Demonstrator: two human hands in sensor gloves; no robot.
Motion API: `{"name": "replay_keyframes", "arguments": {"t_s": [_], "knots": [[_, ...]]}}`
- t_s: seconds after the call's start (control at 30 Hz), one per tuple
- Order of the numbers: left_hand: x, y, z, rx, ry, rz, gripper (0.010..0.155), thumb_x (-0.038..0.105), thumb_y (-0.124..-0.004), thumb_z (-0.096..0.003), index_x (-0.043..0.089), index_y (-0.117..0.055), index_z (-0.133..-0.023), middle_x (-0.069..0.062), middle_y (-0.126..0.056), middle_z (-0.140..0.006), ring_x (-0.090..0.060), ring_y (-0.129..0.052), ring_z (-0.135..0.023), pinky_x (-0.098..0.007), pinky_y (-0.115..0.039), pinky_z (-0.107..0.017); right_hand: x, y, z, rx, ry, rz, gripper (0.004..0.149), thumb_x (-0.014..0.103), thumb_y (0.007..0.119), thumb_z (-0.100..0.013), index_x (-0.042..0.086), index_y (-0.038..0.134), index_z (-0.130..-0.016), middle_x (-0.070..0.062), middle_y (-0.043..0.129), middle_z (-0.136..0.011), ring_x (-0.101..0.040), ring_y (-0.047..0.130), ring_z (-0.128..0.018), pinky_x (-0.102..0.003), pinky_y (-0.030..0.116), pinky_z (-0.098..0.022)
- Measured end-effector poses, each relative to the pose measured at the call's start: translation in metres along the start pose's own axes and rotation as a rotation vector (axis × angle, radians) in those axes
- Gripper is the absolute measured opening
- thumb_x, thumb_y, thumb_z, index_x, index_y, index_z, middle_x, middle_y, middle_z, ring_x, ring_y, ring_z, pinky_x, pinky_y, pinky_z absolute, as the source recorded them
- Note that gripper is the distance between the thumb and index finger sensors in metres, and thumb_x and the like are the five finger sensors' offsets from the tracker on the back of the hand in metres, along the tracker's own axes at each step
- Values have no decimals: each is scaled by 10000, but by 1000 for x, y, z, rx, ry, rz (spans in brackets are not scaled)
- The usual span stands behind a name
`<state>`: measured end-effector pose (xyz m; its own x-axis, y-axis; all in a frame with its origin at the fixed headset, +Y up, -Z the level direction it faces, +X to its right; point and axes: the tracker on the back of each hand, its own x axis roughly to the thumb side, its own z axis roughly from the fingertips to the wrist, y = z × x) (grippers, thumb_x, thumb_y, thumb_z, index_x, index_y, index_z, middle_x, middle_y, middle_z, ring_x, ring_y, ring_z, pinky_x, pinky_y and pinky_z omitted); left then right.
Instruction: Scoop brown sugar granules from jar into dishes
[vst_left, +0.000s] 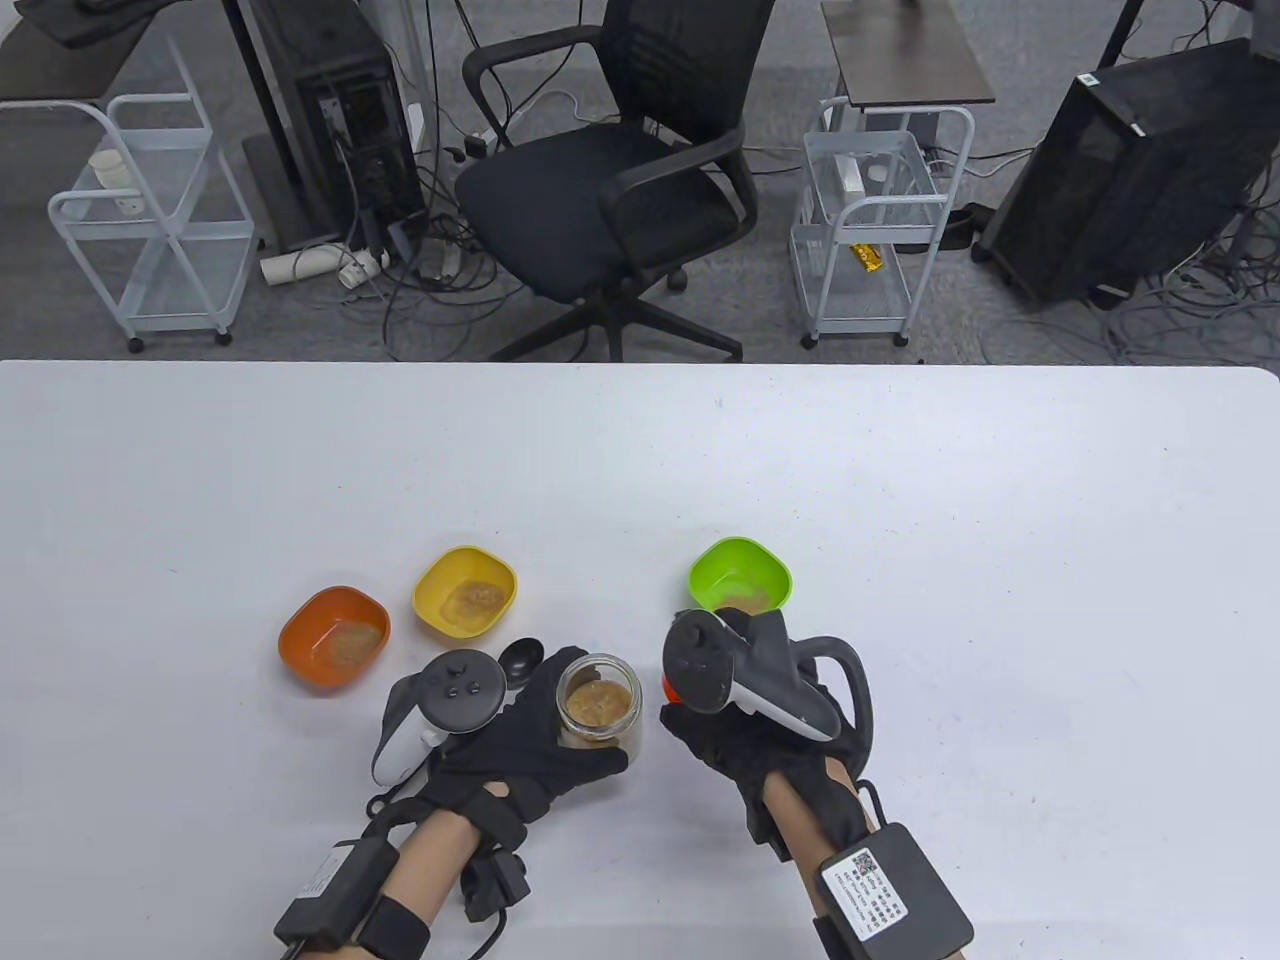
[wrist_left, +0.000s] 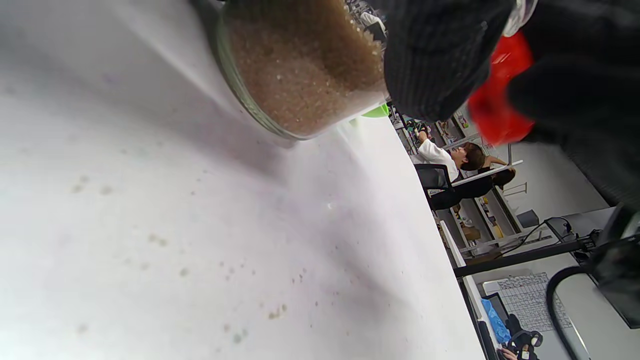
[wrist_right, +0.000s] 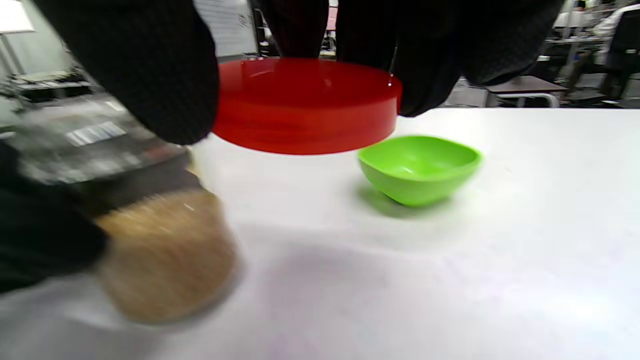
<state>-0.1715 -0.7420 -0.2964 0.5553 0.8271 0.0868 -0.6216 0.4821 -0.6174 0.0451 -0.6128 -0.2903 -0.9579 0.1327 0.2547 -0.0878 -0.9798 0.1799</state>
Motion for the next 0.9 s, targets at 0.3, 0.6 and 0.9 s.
{"name": "replay_keyframes", "arguments": {"t_s": [0.3, 0.6, 0.9], "knots": [[0, 0, 0, -2, -1, 0, 1121, 538, -939, -542, 165, -91, -1173, -82, -233, -1284, -359, -361, -1257, -505, -432, -903, 67, 2, -17, 80, -154, 146, 814, 523, 879, -465, 161, 526, -1104, -193, 629, -1148, -502, 822, -894, -667, 693, -684], [0, 0, 0, 4, -8, -6, 1122, 527, -948, -539, 151, -101, -1173, -103, -251, -1284, -393, -384, -1255, -518, -453, -897, 82, 5, -30, 149, -182, 216, 808, 525, 880, -461, 162, 543, -1100, -193, 649, -1142, -501, 849, -882, -666, 717, -674], [0, 0, 0, 20, -7, -21, 1122, 529, -954, -536, 143, -118, -1177, -118, -273, -1285, -412, -416, -1252, -524, -478, -896, 90, 7, -33, 104, -150, 360, 841, 632, 813, -446, 136, 591, -1087, -190, 770, -1056, -399, 1005, -733, -590, 852, -596]]}}
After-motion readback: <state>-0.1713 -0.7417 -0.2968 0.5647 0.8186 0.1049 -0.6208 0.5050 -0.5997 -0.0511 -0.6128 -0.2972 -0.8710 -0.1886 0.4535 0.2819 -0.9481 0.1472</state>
